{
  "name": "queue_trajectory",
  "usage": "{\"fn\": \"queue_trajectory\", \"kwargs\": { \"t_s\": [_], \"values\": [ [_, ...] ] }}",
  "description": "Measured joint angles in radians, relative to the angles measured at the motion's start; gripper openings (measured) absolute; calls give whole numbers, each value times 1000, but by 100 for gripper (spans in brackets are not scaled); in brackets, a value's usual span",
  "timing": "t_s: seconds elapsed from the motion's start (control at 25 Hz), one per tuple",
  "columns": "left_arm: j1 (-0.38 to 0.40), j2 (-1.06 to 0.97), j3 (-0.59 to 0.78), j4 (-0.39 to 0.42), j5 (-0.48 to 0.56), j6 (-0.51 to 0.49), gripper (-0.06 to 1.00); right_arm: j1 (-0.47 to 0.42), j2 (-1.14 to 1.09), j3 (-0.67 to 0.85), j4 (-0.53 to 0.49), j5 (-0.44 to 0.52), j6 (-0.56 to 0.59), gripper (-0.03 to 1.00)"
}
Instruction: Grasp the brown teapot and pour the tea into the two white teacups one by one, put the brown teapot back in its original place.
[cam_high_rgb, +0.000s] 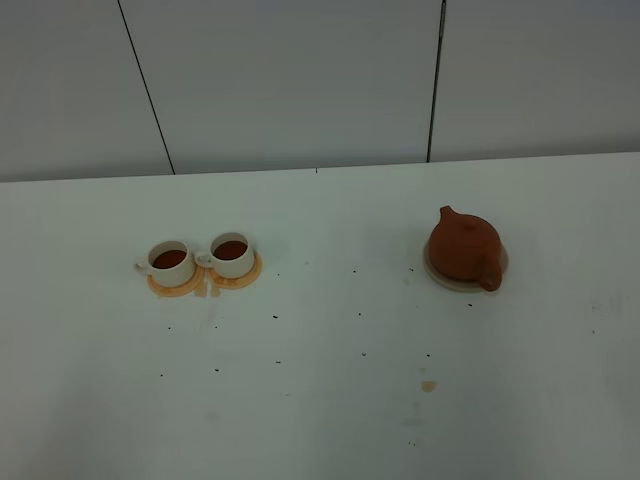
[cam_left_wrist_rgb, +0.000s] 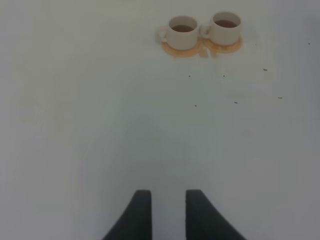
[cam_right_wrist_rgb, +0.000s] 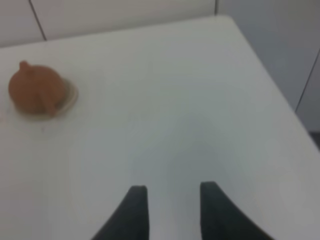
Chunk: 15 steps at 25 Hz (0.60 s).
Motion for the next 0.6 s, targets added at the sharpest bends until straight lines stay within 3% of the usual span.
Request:
{"fn": "queue_trajectory", "kwargs": {
  "t_s": [0.36, 0.6],
  "values": [
    [0, 0, 0, 0, 0, 0, 24, 0, -87, 25, 43, 186, 25, 24],
    [0, 0, 0, 0, 0, 0, 24, 0, -87, 28, 68, 199, 12, 24]
  ]
}}
